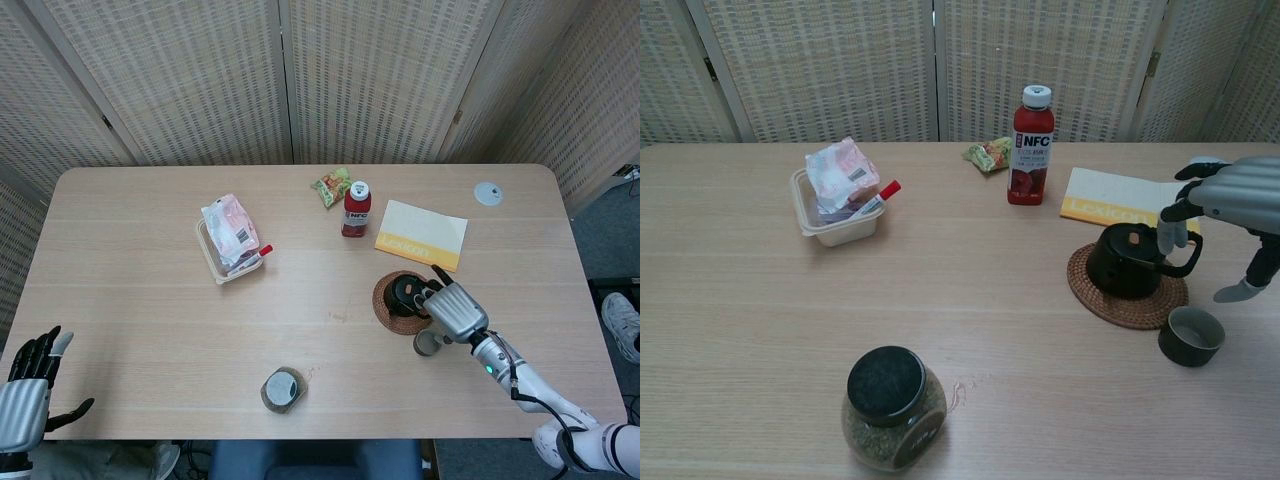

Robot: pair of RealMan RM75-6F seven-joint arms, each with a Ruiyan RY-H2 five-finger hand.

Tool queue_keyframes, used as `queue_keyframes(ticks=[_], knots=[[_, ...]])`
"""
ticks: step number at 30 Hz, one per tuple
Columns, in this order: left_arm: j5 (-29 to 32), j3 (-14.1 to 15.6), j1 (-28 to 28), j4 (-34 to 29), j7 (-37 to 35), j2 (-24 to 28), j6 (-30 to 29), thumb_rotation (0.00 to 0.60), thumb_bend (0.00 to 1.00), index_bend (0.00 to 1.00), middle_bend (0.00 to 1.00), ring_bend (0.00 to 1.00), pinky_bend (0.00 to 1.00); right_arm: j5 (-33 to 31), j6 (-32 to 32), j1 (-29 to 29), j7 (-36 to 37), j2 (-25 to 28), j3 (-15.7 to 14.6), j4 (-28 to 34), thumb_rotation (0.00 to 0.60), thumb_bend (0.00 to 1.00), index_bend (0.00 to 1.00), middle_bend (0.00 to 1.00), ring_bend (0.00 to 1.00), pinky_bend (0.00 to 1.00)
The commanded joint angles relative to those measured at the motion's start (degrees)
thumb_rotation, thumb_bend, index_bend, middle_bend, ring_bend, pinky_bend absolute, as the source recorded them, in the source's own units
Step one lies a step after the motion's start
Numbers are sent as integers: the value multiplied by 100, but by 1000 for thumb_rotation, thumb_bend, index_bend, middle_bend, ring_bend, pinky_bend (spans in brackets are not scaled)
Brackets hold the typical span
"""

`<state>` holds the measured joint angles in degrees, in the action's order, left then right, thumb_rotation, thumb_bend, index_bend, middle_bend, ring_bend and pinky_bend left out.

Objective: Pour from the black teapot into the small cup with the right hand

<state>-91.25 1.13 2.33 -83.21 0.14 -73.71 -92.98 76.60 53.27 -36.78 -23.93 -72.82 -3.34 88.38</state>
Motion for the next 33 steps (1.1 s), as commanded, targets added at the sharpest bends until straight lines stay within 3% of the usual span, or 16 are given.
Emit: queue_keyframes(ticks=[1, 33], knots=[[-1, 2, 2, 1, 3, 1, 1, 600, 13, 0, 0, 0, 0, 36, -62, -5, 26, -49, -4, -84, 548, 0, 380, 388, 217, 0], [19, -10, 24, -27, 48, 18, 0, 600, 13, 0, 0, 0, 0, 305, -244, 116, 542, -317, 82, -622, 558, 0, 409, 455, 326, 0]])
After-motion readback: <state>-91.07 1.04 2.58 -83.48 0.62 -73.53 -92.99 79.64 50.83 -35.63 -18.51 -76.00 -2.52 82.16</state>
